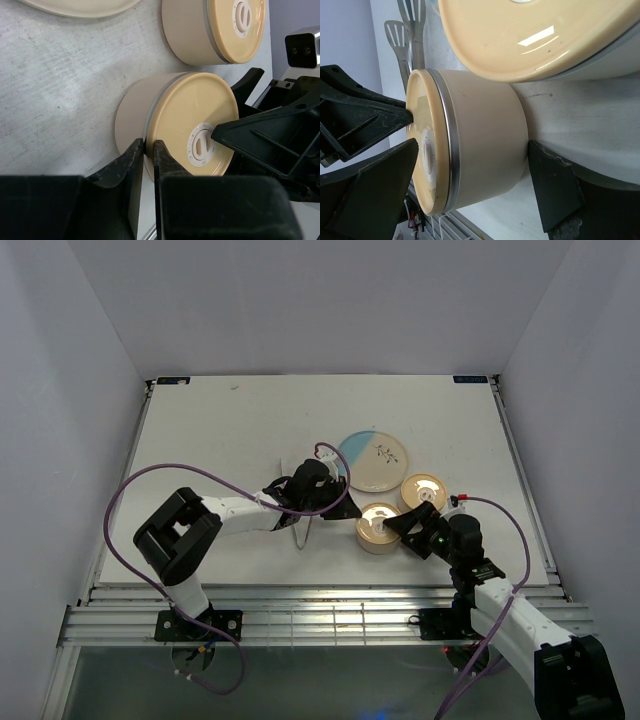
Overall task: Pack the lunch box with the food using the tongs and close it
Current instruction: Pick up the packing box from the center of the board.
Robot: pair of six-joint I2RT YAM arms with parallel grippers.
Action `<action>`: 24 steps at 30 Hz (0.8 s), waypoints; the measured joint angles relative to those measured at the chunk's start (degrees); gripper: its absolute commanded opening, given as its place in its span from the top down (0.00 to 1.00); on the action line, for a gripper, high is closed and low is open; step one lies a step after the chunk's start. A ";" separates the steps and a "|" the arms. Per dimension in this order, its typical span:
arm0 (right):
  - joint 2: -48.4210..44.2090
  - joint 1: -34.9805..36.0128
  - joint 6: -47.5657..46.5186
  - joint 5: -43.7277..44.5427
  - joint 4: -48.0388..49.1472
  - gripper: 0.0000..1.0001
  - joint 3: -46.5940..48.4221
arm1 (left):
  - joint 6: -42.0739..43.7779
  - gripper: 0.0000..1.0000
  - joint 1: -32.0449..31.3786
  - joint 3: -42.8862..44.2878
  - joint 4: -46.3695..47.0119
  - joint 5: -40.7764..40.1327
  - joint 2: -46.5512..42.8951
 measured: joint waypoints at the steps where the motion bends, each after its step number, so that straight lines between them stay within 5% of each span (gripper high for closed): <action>1: -0.28 0.00 0.07 0.11 0.07 0.07 -0.22 | 0.00 1.00 0.07 0.02 0.02 0.00 0.04; 11: 2.03 0.00 0.70 0.11 2.93 0.02 -0.48 | -0.33 1.00 0.28 0.17 0.85 0.02 0.57; 24: 1.05 0.00 0.85 0.15 1.99 0.07 -0.48 | -0.55 1.00 0.35 0.17 1.29 -0.20 0.74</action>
